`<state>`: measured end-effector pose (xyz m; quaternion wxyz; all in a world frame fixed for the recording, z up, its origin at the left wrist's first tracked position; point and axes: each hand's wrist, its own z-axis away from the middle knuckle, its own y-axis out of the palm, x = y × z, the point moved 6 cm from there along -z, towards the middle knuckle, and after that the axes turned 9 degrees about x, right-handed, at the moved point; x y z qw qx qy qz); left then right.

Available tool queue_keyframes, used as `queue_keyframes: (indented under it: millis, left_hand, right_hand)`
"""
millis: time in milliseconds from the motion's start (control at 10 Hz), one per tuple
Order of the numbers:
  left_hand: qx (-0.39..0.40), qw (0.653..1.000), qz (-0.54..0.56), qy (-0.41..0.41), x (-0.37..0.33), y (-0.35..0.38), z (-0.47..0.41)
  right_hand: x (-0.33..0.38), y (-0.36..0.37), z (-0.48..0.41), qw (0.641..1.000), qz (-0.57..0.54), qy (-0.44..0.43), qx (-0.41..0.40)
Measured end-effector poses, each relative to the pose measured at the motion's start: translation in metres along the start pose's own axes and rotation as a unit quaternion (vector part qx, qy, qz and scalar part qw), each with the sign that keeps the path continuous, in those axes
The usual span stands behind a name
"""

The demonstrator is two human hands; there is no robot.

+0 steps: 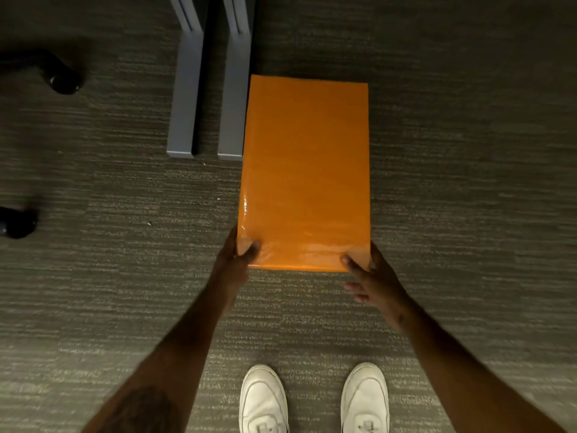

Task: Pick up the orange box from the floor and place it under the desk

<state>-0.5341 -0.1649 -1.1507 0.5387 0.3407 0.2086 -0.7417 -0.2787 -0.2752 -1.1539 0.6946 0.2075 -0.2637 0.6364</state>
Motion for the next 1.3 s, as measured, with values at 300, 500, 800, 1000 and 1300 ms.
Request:
queue_keyframes:
  millis: [300,500,800,1000,1300]
  left_hand:
    - [-0.016,0.998,-0.003,0.056,-0.043,0.002,-0.043]
    - [-0.012,0.997,-0.015,0.077,-0.102,0.000,-0.096]
    - [-0.003,0.998,-0.027,0.063,-0.148,-0.015,-0.152]
    - [-0.040,0.997,-0.025,0.059,-0.150,-0.025,-0.163]
    - [-0.135,0.980,-0.145,0.009,-0.123,-0.031,-0.130]
  right_hand:
    - [0.051,-0.026,-0.043,0.990,-0.101,-0.088,-0.043]
    - [0.103,-0.037,-0.093,0.979,-0.151,-0.126,-0.045]
    - [0.160,-0.039,-0.139,0.974,-0.140,-0.157,-0.089]
    - [0.168,-0.034,-0.148,0.979,-0.083,-0.157,-0.104]
    - [0.164,-0.033,-0.126,0.981,0.021,-0.131,-0.143]
